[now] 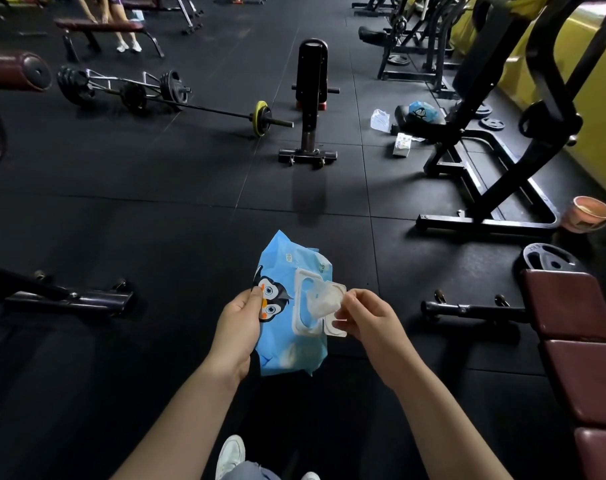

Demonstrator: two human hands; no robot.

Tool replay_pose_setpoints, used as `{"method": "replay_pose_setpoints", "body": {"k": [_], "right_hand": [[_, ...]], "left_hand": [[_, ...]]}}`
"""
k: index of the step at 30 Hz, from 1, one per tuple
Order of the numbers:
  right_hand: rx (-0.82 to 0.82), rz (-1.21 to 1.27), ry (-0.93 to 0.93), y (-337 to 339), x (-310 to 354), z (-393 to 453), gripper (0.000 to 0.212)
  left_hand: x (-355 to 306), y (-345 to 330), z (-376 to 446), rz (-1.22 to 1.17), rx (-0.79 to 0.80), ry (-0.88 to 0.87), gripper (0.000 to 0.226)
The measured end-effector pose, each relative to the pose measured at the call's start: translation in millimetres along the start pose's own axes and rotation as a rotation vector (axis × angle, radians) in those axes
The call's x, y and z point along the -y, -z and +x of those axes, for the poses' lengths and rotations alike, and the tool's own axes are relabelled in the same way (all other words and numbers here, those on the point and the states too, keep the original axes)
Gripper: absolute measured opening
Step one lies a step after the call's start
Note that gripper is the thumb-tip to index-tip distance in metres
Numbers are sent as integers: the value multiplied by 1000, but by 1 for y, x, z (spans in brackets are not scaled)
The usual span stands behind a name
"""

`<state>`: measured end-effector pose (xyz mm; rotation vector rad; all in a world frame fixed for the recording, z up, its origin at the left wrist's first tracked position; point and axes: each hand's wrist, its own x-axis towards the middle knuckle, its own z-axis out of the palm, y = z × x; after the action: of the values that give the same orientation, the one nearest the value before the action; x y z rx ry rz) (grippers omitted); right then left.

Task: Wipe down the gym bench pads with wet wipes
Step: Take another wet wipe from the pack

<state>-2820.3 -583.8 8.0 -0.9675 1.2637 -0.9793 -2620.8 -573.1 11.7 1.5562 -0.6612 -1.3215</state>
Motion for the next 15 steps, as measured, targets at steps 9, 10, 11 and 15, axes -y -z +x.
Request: {"method": "replay_pose_setpoints", "body": {"k": [9,10,11,15], "right_hand": [[-66,-277,217,-6,2,-1,15],[-89,-217,219,-4,2,1,20],[-113,-132,212,-1,3,2,20],[-191,233,141,18,14,9,22]], "left_hand": [[2,2,4,9,2,0,30],[2,3,5,11,0,-1,30],[2,5,6,12,-2,-1,30],[2,14,9,-12,-48,18,29]]}}
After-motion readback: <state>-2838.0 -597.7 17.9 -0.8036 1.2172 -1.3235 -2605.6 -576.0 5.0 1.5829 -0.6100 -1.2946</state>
